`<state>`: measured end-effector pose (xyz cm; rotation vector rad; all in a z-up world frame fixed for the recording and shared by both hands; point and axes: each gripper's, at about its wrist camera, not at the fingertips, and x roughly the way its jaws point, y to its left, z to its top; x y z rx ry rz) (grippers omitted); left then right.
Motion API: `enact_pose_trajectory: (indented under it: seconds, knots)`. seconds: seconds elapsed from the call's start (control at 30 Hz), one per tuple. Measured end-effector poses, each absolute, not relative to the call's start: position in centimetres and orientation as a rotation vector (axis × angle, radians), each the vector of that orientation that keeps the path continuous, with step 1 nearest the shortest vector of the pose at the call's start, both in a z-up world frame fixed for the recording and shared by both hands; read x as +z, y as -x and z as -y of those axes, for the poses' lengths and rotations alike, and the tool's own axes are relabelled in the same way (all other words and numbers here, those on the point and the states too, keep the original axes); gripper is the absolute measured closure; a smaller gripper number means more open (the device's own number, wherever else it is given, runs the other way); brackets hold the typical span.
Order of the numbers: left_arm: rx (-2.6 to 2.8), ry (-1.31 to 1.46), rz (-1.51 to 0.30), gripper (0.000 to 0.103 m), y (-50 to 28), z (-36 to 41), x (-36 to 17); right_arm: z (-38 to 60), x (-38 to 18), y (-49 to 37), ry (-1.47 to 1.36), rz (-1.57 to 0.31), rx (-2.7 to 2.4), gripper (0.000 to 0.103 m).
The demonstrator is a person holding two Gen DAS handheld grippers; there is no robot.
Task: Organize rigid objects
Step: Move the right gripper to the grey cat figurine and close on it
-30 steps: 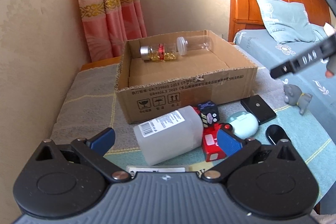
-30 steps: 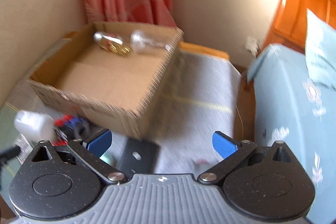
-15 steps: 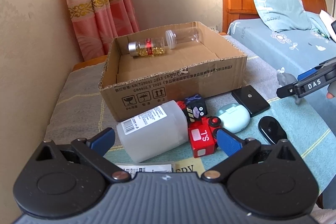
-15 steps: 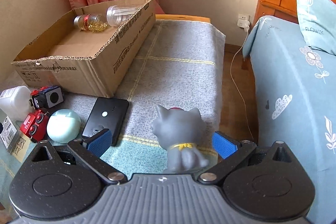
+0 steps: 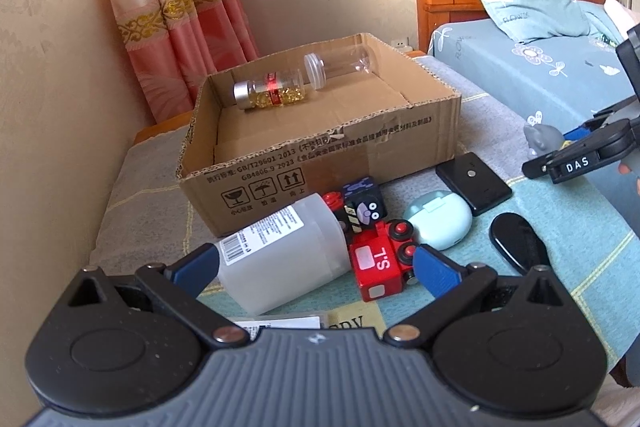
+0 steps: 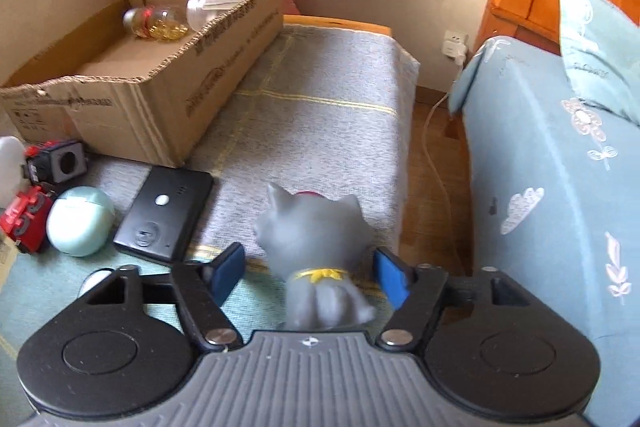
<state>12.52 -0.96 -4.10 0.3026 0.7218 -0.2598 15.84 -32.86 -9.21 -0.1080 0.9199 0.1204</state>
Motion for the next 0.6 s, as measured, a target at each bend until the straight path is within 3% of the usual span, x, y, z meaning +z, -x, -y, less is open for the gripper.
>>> enact_pose_trajectory:
  seconds: [0.07,0.6]
  knots:
    - [-0.261,-0.305,-0.718,0.001,-12.5,0.9,-4.0,32.9,-9.1,-15.8,0.102,-0.918,0.115,0.044]
    - [-0.254,-0.313,-0.711,0.001,-12.4,-0.5,-3.7,30.1,-6.6,-14.6,0.078,-0.969,0.164,0.046]
